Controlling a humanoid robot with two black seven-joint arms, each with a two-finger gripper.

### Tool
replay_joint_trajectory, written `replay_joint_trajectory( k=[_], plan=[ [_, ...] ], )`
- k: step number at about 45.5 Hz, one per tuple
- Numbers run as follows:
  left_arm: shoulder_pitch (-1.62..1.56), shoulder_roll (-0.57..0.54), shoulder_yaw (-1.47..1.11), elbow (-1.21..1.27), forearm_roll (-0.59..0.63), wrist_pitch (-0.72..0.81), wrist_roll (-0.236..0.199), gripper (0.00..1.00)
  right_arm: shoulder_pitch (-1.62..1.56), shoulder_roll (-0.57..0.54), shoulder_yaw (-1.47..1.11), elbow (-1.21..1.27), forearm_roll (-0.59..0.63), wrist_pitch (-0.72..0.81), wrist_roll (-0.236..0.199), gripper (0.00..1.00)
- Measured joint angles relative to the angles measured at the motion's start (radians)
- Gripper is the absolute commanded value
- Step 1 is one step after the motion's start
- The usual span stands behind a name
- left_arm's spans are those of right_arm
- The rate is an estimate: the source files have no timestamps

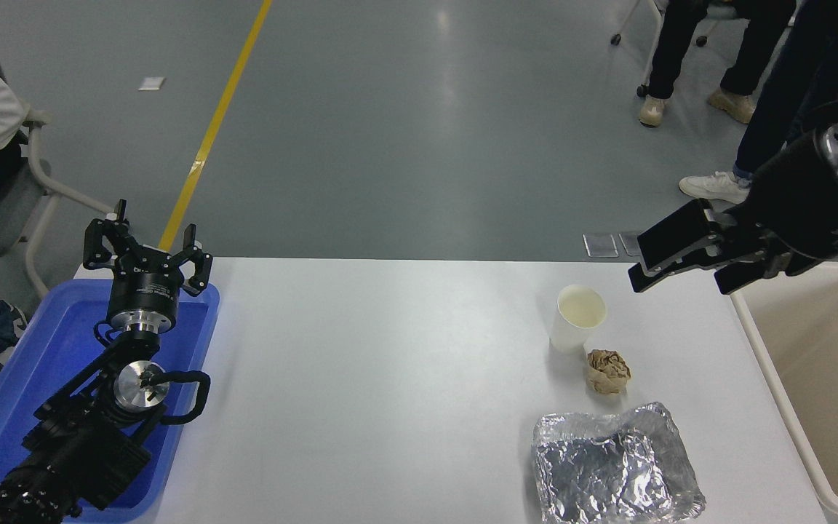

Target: Pick up paper cup place in dustbin

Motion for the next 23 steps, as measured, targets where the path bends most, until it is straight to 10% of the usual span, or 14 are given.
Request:
replay_joint_trajectory(
  k=[23],
  plan=[
    [0.000, 0.000, 0.000, 0.000, 0.000, 0.000, 0.000, 0.99, 0.007, 0.047, 0.000, 0.012, 0.010, 0.006, 0.001, 1.00]
  ],
)
